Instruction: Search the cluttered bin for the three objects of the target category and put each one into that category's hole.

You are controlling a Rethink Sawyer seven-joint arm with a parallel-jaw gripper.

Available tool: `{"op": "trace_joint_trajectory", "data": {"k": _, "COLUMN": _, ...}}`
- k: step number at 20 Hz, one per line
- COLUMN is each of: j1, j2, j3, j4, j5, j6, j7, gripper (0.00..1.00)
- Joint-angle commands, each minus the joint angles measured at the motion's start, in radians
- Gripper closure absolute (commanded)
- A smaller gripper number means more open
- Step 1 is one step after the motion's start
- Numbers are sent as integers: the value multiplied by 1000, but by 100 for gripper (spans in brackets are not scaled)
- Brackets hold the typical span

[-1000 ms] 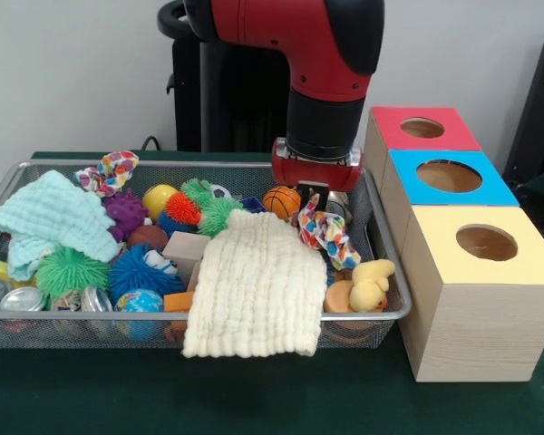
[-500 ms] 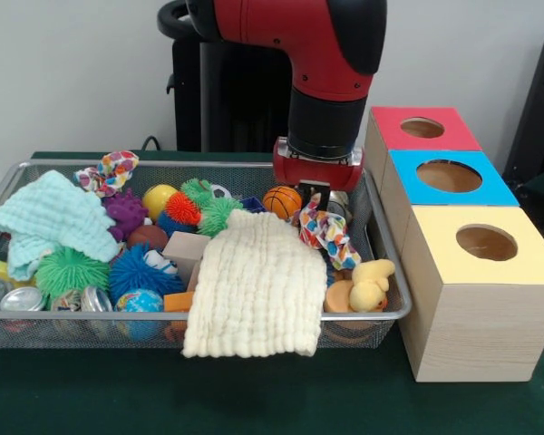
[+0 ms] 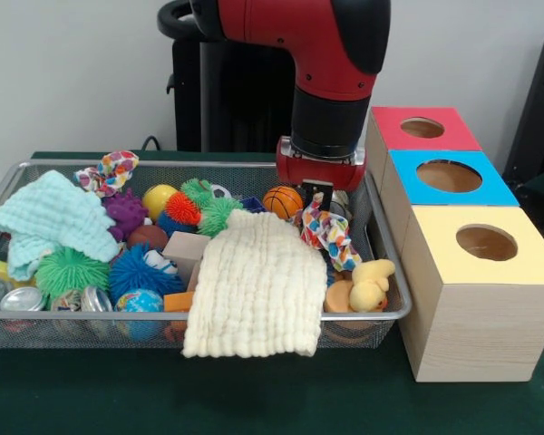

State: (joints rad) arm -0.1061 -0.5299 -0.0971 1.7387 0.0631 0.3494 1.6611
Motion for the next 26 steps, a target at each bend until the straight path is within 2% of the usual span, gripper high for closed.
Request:
{"op": "trace_joint_trajectory", "data": {"k": 1, "j1": 14, "j2": -5, "j3": 1, "j4": -52, "j5": 55, "j6": 121, "j7": 205, "gripper": 100}}
{"op": "trace_joint_trajectory", "data": {"k": 13, "j1": 22, "j2": -54, "j3": -25, "j4": -110, "j5": 69, "j6": 282, "j7": 187, "gripper": 100}}
{"op": "trace_joint_trajectory", "data": {"k": 26, "j1": 25, "j2": -81, "j3": -30, "j4": -133, "j5": 64, "j6": 355, "j7": 187, "gripper": 100}}
